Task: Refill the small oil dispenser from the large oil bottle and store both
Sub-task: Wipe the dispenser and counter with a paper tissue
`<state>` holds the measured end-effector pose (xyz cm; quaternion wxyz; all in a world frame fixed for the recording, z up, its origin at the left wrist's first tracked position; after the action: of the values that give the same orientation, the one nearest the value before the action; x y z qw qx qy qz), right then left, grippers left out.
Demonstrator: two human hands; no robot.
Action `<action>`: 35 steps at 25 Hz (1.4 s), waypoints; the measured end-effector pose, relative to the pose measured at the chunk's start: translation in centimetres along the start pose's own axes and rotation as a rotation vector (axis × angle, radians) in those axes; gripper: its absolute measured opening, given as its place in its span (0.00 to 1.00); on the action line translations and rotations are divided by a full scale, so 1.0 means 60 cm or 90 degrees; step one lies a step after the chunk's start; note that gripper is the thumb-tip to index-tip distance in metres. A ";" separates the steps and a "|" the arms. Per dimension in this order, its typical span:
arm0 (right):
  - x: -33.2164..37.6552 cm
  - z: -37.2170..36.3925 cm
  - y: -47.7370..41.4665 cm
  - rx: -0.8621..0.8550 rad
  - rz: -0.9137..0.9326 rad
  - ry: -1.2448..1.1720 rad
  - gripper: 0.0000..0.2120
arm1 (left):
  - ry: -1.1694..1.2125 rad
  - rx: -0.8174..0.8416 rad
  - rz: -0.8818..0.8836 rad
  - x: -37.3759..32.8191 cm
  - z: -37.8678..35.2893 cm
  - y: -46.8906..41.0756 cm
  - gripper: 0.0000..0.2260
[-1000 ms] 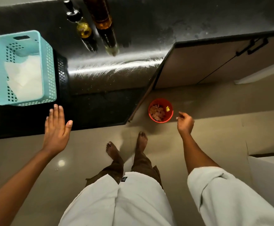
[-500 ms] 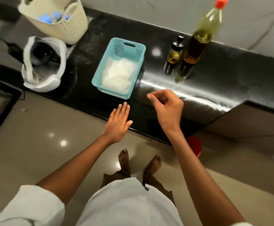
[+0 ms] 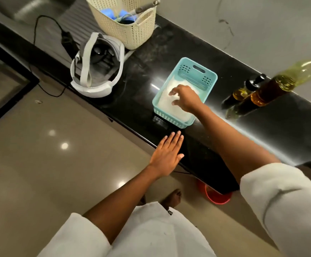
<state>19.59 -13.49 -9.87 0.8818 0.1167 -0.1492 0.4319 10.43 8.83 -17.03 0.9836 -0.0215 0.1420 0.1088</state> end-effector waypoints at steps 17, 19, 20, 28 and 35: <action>-0.023 0.163 0.101 -0.124 -0.145 -0.409 0.08 | -0.001 0.011 -0.004 0.006 -0.001 0.004 0.31; -0.058 0.190 0.165 -0.194 -0.217 -0.555 0.07 | -0.017 0.015 -0.009 0.006 -0.003 0.005 0.32; -0.083 0.200 0.203 -0.229 -0.258 -0.605 0.06 | -0.021 0.017 -0.015 0.002 -0.004 0.004 0.32; -0.276 0.084 0.487 -0.371 -0.576 -0.553 0.04 | -0.041 0.049 -0.024 0.007 -0.011 0.001 0.33; -0.299 0.061 0.526 -0.439 -0.486 -0.089 0.08 | -0.064 0.074 -0.029 0.008 -0.012 -0.002 0.33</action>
<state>-16.57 -8.84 -10.60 0.9516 -0.1056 -0.2884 -0.0032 10.74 8.78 -17.83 0.9913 0.0376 0.0984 0.0786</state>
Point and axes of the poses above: each hand's wrist, its own y-axis away from the middle knuckle, its own z-axis out of the back of the hand, x = y × z, the point moved 8 cm from there along -y, towards the middle knuckle, and after that the axes turned 9 degrees about -x, right-handed, at the moved point
